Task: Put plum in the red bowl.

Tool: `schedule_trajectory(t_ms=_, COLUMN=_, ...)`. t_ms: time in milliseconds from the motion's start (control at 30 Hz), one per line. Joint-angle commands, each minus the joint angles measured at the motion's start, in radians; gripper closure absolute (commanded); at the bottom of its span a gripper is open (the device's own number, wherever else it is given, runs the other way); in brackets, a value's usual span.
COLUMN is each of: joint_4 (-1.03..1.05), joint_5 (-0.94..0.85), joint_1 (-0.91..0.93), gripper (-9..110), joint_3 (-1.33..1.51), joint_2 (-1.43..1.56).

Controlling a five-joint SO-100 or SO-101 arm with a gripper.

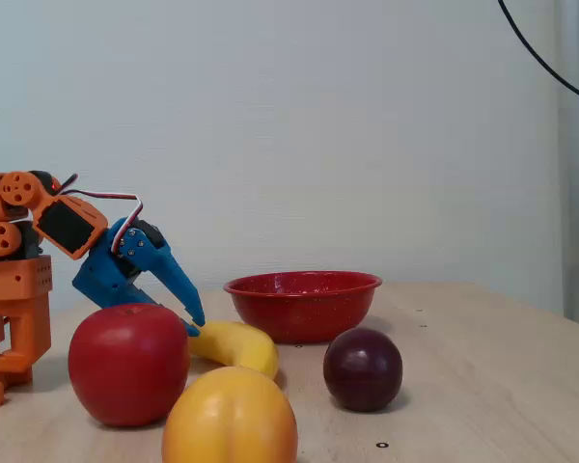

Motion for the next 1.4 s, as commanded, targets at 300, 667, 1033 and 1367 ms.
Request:
schedule_trajectory(t_ms=300, joint_4=-0.009, joint_5=0.023, joint_1=0.028, gripper=101, joint_3=0.002, joint_2=0.009)
schedule_trajectory(t_ms=667, joint_4=-0.023, joint_5=0.031, joint_1=0.029, gripper=101, joint_3=0.000, joint_2=-0.009)
schedule_trajectory(t_ms=1033, joint_4=-0.069, joint_5=0.146, joint_1=-0.008, gripper=101, joint_3=-0.314, joint_2=-0.350)
schedule_trajectory(t_ms=1367, joint_4=0.011, joint_5=0.227, joint_1=-0.089, gripper=101, joint_3=-0.781, joint_2=-0.781)
